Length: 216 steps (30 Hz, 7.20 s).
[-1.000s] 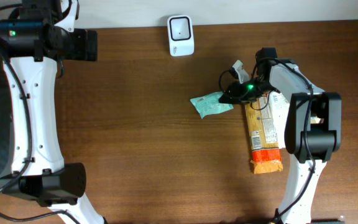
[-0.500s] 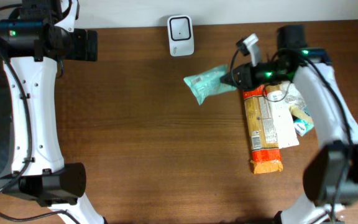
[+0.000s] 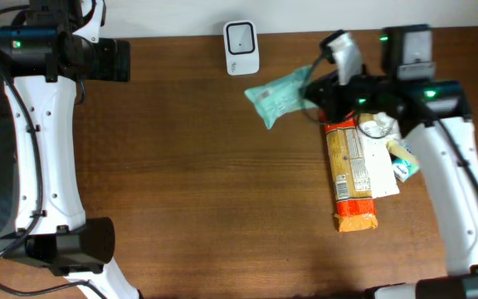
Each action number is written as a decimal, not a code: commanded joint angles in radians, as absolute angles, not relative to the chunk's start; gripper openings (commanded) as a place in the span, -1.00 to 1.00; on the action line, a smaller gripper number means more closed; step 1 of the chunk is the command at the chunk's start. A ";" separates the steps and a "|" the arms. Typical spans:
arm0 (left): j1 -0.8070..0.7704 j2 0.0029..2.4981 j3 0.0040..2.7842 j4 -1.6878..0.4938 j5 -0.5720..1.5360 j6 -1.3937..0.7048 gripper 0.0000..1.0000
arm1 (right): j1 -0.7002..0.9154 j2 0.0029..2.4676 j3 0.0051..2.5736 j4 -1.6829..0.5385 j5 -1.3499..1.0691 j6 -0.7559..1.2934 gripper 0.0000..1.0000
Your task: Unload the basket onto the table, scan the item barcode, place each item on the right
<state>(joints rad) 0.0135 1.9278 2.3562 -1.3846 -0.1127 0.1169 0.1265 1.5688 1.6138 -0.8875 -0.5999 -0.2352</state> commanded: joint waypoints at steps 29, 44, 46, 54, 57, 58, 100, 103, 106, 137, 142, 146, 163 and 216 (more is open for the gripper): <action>0.014 1.910 2.363 -1.382 -0.110 0.133 0.98 | 0.485 2.374 1.739 0.611 0.527 -1.376 -0.92; 0.014 1.910 2.363 -1.382 -0.110 0.133 0.98 | 0.476 1.743 1.739 -0.426 0.435 -0.044 -0.92; 0.014 1.910 2.363 -1.382 -0.110 0.133 0.98 | 0.446 1.653 1.739 -0.621 0.330 0.104 -0.92; 0.014 1.910 2.363 -1.382 -0.110 0.133 0.98 | -0.030 1.529 1.650 -1.282 0.210 0.384 -0.92; 0.014 1.910 2.363 -1.382 -0.110 0.133 0.98 | -0.158 1.571 1.464 -1.150 0.194 0.383 -0.92; 0.014 1.910 2.363 -1.382 -0.110 0.133 0.98 | -0.180 1.578 1.401 -1.085 0.163 0.383 -0.88; 0.014 1.910 2.363 -1.382 -0.110 0.133 0.98 | 0.020 0.055 0.086 0.099 0.030 0.177 0.97; 0.014 1.910 2.363 -1.382 -0.110 0.133 0.99 | 0.021 0.019 0.006 0.084 0.031 0.176 0.97; 0.014 1.910 2.363 -1.382 -0.110 0.133 0.98 | 0.022 0.003 0.006 -0.017 0.031 0.176 0.97; 0.014 1.880 2.363 -1.383 -0.110 0.133 0.98 | 0.020 0.003 0.006 -0.082 0.012 0.176 0.97; 0.013 1.721 2.356 -1.383 -0.110 0.133 0.98 | 0.020 0.003 0.006 -0.082 0.012 0.176 0.97; 0.014 1.477 2.193 -1.353 -0.129 0.133 0.98 | 0.020 0.003 0.006 -0.082 0.012 0.176 0.97; 0.014 0.336 0.186 -0.034 -0.006 0.187 0.98 | 0.020 0.003 0.006 -0.082 0.012 0.176 0.97; 0.014 0.005 0.009 -0.083 -0.004 0.204 0.98 | 0.020 0.003 0.006 -0.082 0.012 0.176 0.97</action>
